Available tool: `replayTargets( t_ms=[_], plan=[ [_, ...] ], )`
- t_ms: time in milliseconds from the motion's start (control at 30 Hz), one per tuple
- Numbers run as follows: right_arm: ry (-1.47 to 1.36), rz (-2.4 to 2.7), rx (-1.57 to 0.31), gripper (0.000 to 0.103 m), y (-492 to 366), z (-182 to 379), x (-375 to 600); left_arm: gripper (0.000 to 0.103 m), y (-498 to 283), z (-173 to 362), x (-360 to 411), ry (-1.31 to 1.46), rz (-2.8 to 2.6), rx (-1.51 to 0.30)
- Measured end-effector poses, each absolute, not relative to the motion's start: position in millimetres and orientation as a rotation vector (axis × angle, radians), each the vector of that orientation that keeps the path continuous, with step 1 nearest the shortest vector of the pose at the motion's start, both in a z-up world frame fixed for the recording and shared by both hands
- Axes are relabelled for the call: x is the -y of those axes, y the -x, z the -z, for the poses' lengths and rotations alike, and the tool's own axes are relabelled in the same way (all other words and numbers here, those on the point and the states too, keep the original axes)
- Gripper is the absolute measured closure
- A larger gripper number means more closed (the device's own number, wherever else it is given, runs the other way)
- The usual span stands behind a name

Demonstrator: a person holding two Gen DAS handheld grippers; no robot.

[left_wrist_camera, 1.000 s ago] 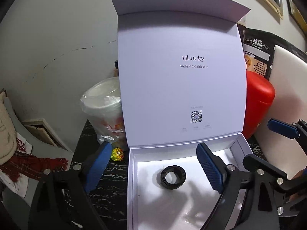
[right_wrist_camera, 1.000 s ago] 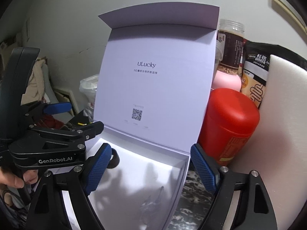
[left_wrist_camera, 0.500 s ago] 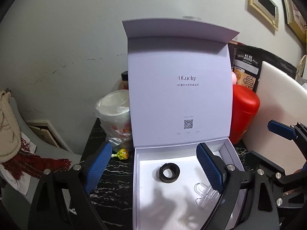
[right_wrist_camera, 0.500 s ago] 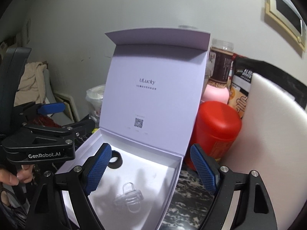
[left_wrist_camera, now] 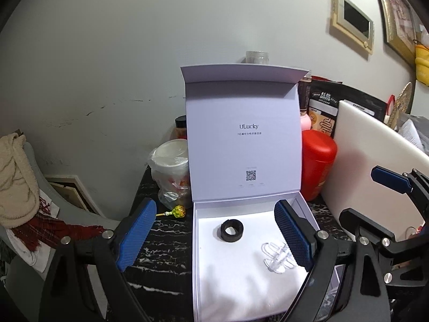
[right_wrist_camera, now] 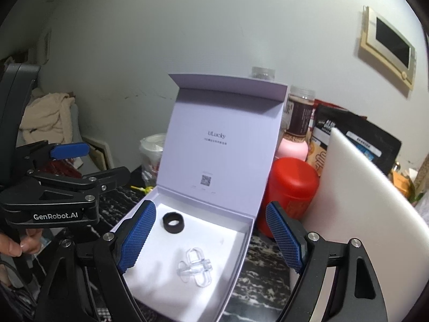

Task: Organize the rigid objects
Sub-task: 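Withdraw both grippers from the box back toward the remaining items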

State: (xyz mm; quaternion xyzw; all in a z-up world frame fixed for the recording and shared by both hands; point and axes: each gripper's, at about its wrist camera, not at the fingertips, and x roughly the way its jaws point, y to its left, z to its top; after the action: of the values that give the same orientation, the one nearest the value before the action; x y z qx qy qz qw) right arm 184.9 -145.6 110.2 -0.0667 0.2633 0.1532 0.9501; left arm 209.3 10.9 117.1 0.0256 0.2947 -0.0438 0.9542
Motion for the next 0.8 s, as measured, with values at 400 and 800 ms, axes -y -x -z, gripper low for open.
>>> replayTargets(
  t_ms=[400,800],
  plan=[
    [0.128,-0.292,-0.498,0.018,-129,-127,148,0.012,-149,-133,-10,-0.067,0.098,-0.551],
    [0.128,-0.287,-0.495,0.018,-66,-122,148,0.012,-83,-125,-7,-0.077,0.117,-0.550]
  ],
)
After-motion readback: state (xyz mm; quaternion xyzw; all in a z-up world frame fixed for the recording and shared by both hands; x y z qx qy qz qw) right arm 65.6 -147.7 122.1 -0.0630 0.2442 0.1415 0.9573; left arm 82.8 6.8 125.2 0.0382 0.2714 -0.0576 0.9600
